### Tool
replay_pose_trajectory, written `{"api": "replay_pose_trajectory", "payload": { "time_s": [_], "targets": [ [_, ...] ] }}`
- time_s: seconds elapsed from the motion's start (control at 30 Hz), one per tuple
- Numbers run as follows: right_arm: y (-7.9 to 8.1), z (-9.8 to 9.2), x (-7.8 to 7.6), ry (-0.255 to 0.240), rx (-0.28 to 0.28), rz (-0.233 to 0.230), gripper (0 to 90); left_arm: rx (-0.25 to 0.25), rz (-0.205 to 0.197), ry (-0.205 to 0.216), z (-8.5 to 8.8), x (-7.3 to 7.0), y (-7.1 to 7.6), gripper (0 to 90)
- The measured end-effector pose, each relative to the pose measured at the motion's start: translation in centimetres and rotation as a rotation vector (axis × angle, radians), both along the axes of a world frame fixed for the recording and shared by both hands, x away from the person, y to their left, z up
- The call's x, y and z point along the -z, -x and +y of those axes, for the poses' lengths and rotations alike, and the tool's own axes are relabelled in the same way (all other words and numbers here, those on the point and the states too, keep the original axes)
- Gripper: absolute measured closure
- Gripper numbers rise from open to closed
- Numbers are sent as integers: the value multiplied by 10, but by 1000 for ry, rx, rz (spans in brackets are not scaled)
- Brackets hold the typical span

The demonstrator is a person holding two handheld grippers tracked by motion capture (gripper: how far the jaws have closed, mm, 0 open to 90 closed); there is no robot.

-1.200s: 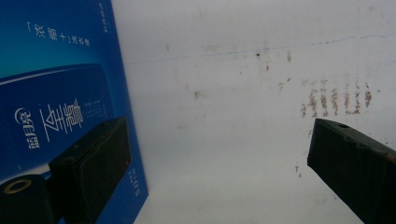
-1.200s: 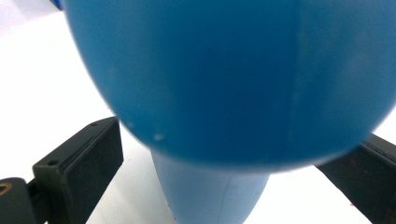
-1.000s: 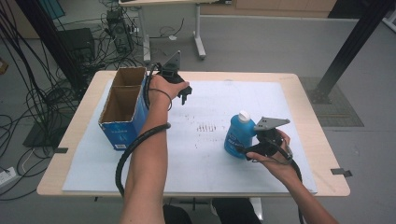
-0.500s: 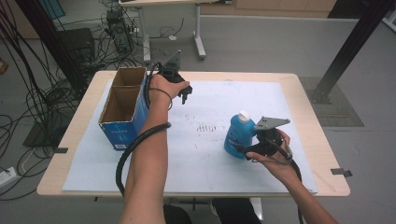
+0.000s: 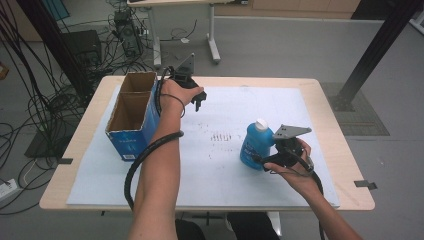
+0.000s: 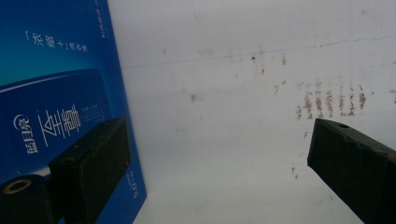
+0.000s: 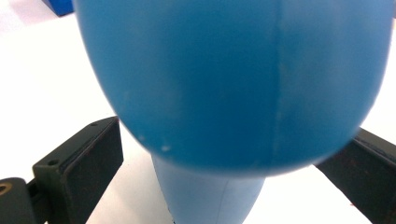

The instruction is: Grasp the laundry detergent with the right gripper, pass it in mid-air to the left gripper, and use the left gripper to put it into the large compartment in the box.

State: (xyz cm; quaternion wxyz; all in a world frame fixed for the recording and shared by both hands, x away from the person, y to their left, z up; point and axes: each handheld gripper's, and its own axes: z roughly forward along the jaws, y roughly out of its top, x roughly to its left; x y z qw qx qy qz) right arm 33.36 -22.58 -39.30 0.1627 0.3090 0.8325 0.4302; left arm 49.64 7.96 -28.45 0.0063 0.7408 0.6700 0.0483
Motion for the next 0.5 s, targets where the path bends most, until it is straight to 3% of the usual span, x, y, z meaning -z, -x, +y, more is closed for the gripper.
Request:
{"api": "replay_pose_trajectory", "payload": {
  "time_s": [0.5],
  "targets": [
    [0, 0, 0, 2, 5, -8, 19, 0, 0, -1, 1, 0, 0, 66]
  ]
}}
